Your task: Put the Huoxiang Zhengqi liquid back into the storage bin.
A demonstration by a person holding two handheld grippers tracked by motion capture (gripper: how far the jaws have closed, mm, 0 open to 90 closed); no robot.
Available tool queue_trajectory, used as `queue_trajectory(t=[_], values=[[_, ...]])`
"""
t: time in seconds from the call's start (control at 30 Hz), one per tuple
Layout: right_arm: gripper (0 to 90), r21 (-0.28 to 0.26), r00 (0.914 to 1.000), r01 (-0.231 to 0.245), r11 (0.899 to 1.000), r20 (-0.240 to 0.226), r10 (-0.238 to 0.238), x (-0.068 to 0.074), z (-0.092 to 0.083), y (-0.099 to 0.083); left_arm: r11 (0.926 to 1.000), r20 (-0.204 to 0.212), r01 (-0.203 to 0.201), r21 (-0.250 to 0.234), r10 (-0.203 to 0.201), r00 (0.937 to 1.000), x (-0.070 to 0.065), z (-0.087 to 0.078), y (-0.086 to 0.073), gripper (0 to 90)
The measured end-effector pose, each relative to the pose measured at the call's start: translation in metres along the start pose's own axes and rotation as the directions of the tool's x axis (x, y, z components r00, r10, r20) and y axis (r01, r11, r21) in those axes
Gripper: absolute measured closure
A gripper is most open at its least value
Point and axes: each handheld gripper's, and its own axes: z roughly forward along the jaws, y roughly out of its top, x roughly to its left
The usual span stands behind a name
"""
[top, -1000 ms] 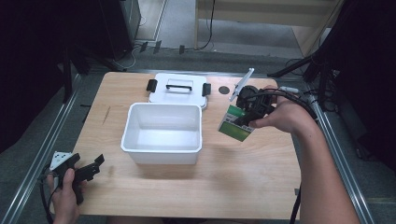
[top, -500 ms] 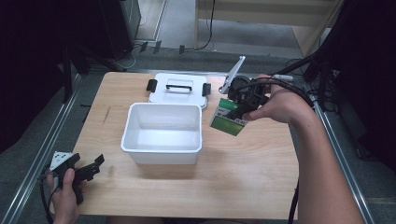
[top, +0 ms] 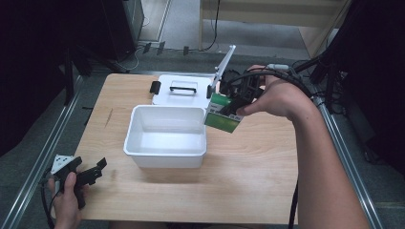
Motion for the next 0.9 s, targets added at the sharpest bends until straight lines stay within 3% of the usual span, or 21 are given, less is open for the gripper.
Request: queue_trajectory(t=[0.6, 0.9], values=[[64.7, -0.010, 0.9964, 0.077, 0.997, -0.036, -0.077, 0.008, 0.014, 0.052, 1.0000, 0.005, -0.002, 0.005, 0.002, 1.0000, 0.000, 0.000, 0.000, 4.0], [64.6, -0.010, 0.9931, 0.106, 0.994, -0.049, -0.106, 0.013, 0.022, 0.068, 1.0000, 0.008, -0.001, 0.005, 0.001, 1.0000, 0.001, 0.000, 0.000, 4.0]])
